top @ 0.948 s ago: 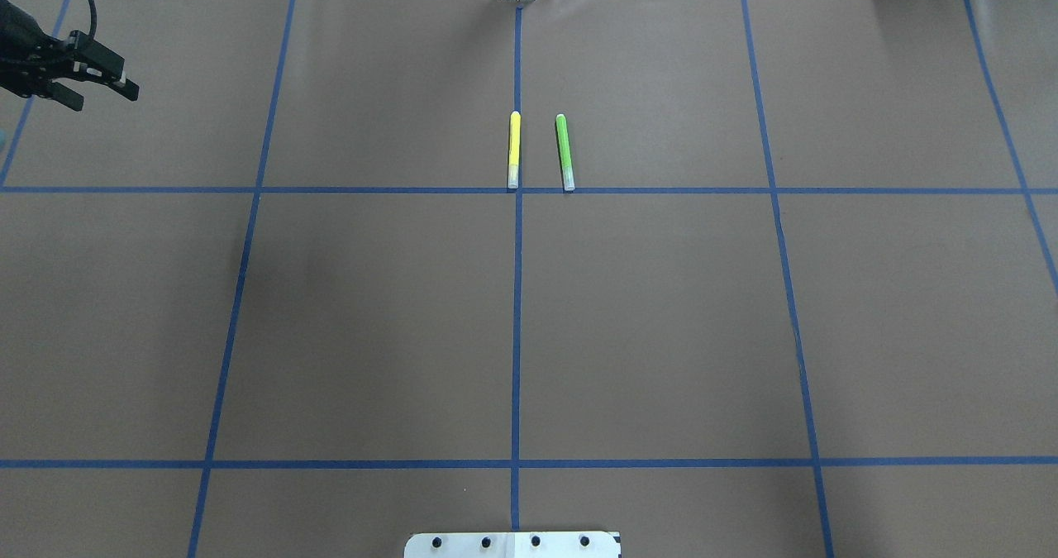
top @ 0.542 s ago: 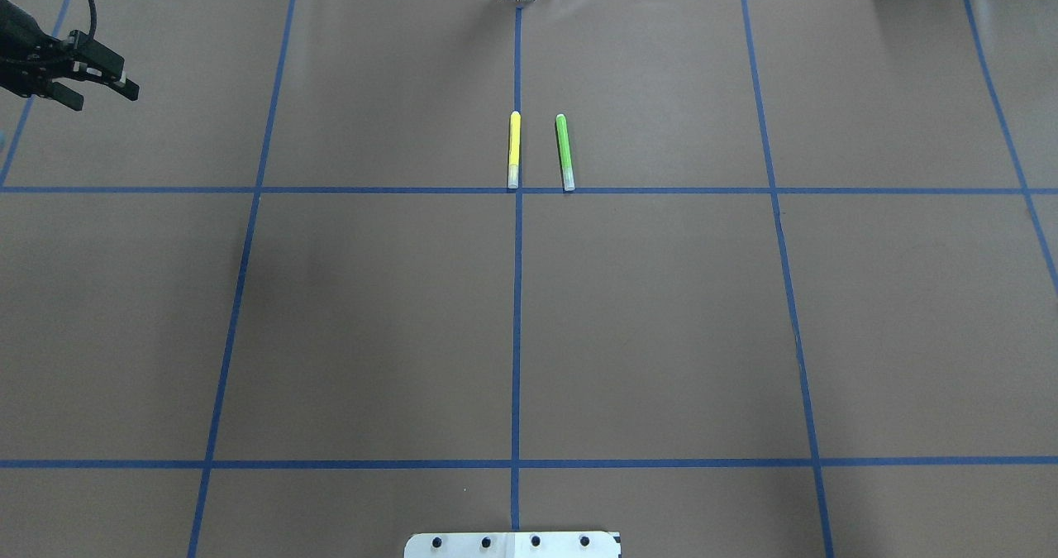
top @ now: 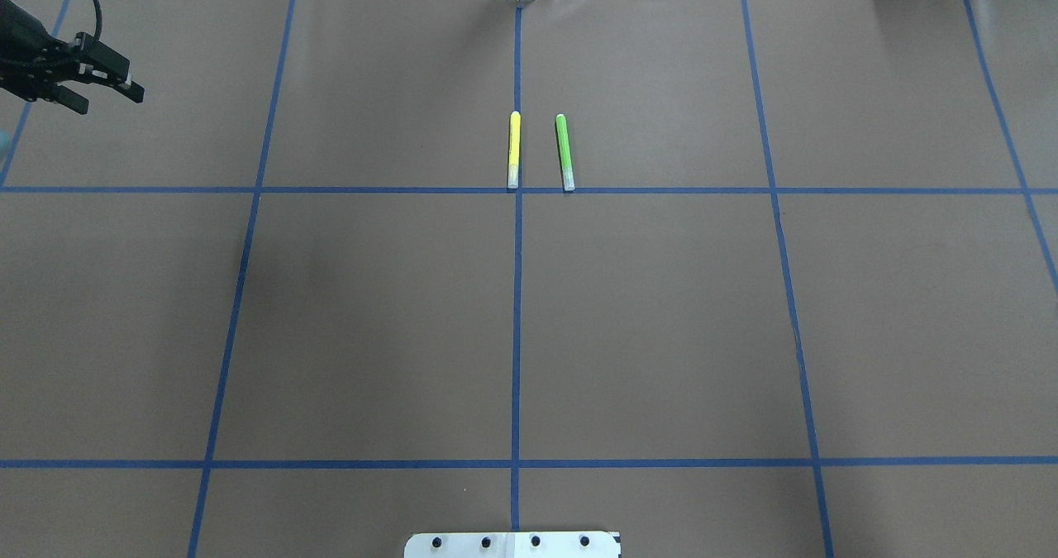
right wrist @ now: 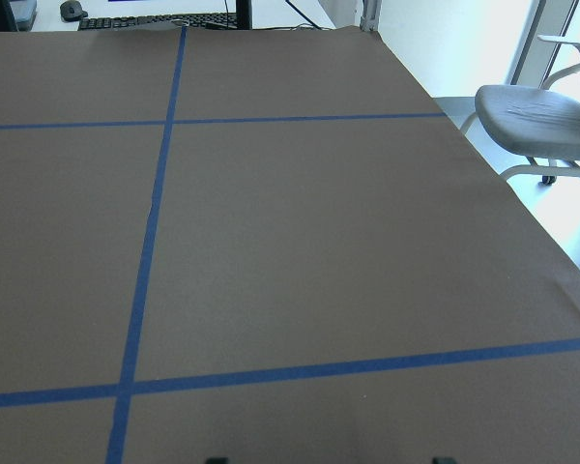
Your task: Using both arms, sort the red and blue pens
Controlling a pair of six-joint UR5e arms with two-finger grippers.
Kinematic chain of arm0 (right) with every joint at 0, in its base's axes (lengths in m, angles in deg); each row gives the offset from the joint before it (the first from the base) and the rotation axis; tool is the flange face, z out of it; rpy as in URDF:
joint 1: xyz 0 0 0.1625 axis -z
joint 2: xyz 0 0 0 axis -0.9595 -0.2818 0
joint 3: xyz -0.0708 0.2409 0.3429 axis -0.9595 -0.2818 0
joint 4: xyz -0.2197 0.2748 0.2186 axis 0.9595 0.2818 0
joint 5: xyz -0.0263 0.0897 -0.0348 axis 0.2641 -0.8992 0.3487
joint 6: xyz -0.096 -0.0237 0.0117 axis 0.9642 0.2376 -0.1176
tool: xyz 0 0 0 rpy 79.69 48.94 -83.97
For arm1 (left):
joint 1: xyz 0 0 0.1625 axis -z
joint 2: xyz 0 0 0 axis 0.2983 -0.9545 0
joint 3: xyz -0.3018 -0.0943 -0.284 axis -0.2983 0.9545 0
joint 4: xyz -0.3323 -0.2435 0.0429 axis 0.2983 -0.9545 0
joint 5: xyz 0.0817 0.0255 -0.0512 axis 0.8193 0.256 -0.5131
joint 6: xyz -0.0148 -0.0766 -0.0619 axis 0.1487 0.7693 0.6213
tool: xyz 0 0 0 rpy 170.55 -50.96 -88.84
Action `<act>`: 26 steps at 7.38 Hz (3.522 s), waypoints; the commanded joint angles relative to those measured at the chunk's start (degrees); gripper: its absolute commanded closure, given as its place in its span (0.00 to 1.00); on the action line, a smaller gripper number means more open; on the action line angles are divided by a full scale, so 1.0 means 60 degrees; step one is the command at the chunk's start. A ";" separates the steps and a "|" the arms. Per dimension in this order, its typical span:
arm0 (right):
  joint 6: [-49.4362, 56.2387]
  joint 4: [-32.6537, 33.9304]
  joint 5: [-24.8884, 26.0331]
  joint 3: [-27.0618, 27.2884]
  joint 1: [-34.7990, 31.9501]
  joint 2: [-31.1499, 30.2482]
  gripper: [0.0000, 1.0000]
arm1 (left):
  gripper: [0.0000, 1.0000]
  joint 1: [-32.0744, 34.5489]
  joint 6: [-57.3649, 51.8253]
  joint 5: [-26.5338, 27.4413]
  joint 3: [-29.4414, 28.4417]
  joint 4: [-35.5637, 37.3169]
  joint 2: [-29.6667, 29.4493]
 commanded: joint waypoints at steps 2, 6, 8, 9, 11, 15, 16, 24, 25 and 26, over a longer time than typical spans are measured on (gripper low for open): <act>-0.0003 0.3302 -0.0198 0.0647 0.1614 0.2006 0.00 | 0.08 0.0004 -0.0063 0.0000 0.0060 -0.0001 0.0031; -0.0032 0.8821 -0.0169 0.1321 0.4925 0.5724 0.00 | 0.07 0.0048 -0.0209 0.0029 0.0149 -0.0015 0.0162; -0.0047 1.1558 0.0079 0.1306 0.6480 0.7759 0.00 | 0.07 0.0354 -0.1536 0.0306 0.0120 0.0043 0.0469; -0.0047 1.2792 0.0327 0.1306 0.7053 0.8625 0.00 | 0.07 0.0443 -0.1963 0.0381 0.0032 0.0072 0.0514; -0.0032 1.4188 0.0797 0.1132 0.8210 0.9596 0.00 | 0.05 0.0691 -0.3610 0.1023 -0.0042 0.1250 0.0500; 0.0012 1.4489 0.0930 0.0647 0.8480 0.9733 0.00 | 0.01 0.1790 -0.5893 0.1026 -0.0143 0.3368 0.0500; 0.0012 1.4489 0.0944 0.0633 0.8480 0.9704 0.00 | 0.01 0.2082 -0.5893 0.0997 -0.0188 0.3688 0.0500; 0.0158 1.4488 0.0945 0.0735 0.8480 0.9571 0.00 | 0.01 0.2275 -0.6421 0.0865 0.0675 0.4028 0.1203; 0.0158 1.4474 0.0945 0.0677 0.8480 0.9572 0.00 | 0.01 0.2275 -0.6421 0.0879 0.0836 0.4028 0.1203; 0.0158 1.4474 0.0945 0.0662 0.8480 0.9615 0.00 | 0.01 0.2319 -0.6421 0.0865 0.0924 0.4028 0.1217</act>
